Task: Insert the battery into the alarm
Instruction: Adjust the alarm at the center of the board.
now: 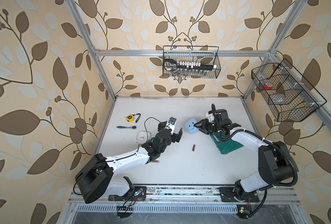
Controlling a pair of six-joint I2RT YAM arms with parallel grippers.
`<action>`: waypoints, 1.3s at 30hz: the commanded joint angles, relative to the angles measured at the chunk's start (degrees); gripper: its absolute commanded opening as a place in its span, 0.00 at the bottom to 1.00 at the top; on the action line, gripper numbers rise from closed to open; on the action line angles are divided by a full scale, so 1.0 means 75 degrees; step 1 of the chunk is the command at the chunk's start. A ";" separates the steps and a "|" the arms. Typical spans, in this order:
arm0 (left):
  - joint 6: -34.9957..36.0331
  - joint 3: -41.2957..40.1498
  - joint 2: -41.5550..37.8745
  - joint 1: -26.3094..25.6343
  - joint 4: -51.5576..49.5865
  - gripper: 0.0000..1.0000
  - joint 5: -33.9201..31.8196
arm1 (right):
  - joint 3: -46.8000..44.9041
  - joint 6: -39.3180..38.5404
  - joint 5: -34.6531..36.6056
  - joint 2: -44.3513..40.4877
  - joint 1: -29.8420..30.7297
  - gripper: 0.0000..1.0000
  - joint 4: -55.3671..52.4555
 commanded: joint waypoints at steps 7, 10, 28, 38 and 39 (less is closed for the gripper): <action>-0.3398 0.1185 -0.0003 0.0681 -0.3017 0.99 0.1135 | 0.0062 0.0014 -0.1677 0.0888 0.1193 0.28 0.1388; -0.3840 0.1164 0.0051 0.1056 -0.3302 0.99 0.1550 | 0.0043 -0.0075 -0.1687 0.1127 0.1365 0.28 0.1414; -0.4449 0.1105 0.0889 0.1961 -0.3424 0.99 0.2931 | 0.0230 -0.0573 -0.1511 0.2220 0.1384 0.39 0.1036; -0.4534 0.1175 0.1764 0.2109 -0.3076 0.99 0.3991 | 0.0336 -0.0327 -0.1629 0.2524 0.1365 0.50 0.1376; -0.4565 0.1168 0.1847 0.2127 -0.3016 0.99 0.4105 | 0.0358 -0.0289 -0.1641 0.2570 0.1366 0.52 0.1429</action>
